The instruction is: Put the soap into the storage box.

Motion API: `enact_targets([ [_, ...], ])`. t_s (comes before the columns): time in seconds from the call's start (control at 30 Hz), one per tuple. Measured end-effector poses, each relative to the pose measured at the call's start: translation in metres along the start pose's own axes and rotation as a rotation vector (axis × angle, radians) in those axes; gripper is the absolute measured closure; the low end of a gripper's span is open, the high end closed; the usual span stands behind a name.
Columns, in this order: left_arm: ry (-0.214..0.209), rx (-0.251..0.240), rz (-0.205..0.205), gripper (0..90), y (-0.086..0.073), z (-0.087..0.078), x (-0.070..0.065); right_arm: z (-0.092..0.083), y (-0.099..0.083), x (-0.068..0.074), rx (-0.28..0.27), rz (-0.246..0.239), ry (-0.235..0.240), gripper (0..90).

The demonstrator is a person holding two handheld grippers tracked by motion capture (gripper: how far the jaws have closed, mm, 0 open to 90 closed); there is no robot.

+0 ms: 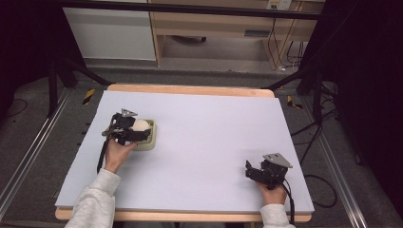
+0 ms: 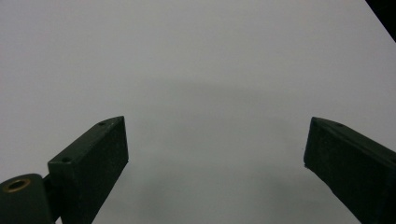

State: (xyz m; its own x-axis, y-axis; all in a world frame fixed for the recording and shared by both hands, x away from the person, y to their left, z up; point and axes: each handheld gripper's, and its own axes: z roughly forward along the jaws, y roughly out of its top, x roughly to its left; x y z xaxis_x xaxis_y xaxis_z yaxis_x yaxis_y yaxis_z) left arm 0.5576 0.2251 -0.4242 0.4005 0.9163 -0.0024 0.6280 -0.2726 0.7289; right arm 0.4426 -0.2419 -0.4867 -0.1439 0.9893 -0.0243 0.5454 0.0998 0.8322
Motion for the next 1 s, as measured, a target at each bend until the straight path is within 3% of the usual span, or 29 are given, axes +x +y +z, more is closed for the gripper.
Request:
enact_targets([
  [0.63, 0.023, 0.058, 0.029, 24.0, -0.002, 0.017, -0.001, 0.000, 0.000, 0.000, 0.001, -0.003, -0.001, 6.8],
  [1.0, 0.022, 0.062, 0.018, 24.0, -0.004, 0.019, 0.002, 0.000, 0.000, 0.001, 0.004, -0.001, 0.002, 6.8],
])
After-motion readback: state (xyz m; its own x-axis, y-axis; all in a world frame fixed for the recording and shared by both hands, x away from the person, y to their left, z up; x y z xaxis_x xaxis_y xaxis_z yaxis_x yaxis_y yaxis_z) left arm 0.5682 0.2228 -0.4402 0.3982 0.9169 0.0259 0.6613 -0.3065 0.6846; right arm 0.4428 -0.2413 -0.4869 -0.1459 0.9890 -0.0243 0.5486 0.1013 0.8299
